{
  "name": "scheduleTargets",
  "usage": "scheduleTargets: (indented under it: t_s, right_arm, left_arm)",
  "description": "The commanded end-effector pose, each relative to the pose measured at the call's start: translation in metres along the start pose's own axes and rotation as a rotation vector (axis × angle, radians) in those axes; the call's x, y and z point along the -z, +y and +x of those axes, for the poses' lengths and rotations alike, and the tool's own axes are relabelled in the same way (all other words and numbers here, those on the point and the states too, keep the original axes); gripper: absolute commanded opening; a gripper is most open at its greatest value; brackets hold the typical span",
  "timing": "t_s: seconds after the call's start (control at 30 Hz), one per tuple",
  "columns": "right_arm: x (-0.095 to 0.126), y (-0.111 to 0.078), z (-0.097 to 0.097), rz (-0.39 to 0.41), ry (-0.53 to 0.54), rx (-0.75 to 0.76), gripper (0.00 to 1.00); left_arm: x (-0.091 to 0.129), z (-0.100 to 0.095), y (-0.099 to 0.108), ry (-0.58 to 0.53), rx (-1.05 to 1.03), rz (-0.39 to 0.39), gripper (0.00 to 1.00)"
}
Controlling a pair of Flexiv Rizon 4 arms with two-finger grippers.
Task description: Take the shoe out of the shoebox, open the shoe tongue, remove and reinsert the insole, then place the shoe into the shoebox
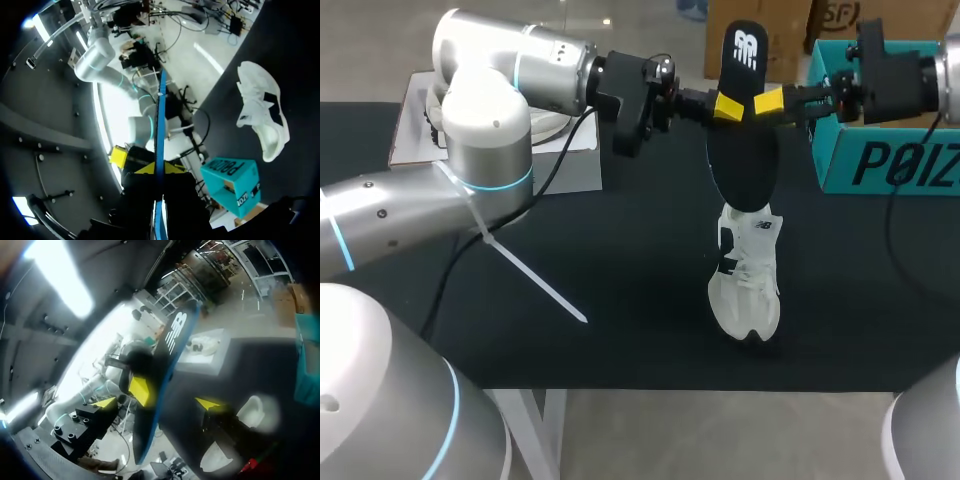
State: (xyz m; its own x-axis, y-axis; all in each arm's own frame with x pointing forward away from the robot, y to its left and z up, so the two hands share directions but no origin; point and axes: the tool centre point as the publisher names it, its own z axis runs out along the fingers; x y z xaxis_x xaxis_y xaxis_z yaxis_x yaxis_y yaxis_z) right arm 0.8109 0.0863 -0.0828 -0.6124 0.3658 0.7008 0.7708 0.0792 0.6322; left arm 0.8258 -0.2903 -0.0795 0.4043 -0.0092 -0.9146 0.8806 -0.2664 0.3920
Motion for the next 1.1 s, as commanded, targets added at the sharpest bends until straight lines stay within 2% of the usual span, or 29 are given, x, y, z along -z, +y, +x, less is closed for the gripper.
scheduleTargets:
  t_s: [0.03,0.07,0.13,0.23,0.33,0.4,0.5,0.6,1.1]
  right_arm:
    - [-0.006,0.007,-0.004,0.035,0.000,-0.004,1.00]
    - [-0.006,0.006,-0.005,0.035,0.002,-0.009,0.97]
    - [-0.007,0.005,-0.006,0.035,0.004,-0.013,0.71]
    - [-0.006,0.004,-0.007,0.035,0.003,-0.017,0.46]
    - [-0.005,0.001,-0.008,0.033,0.001,-0.023,0.36]
    - [-0.005,0.000,-0.008,0.032,-0.001,-0.026,0.18]
    - [-0.004,-0.002,-0.009,0.031,-0.001,-0.033,0.04]
    - [-0.005,-0.005,-0.008,0.033,0.001,-0.035,0.00]
    - [-0.008,-0.010,-0.007,0.019,0.029,-0.057,0.00]
  left_arm:
    - [-0.001,0.001,0.000,0.000,-0.003,-0.001,0.00]
    - [-0.001,0.001,0.000,0.000,-0.003,-0.001,0.00]
    - [-0.001,0.001,0.000,0.000,-0.003,-0.001,0.00]
    - [-0.001,0.001,0.000,0.000,-0.003,-0.001,0.00]
    - [-0.001,0.001,0.000,0.000,-0.003,-0.001,0.00]
    - [-0.001,0.001,0.000,0.000,-0.003,-0.001,0.00]
    - [-0.001,0.001,0.000,0.000,-0.003,-0.001,0.00]
    - [-0.001,0.001,0.000,0.000,-0.003,-0.001,0.00]
    - [-0.001,0.001,0.000,0.000,-0.003,-0.001,0.00]
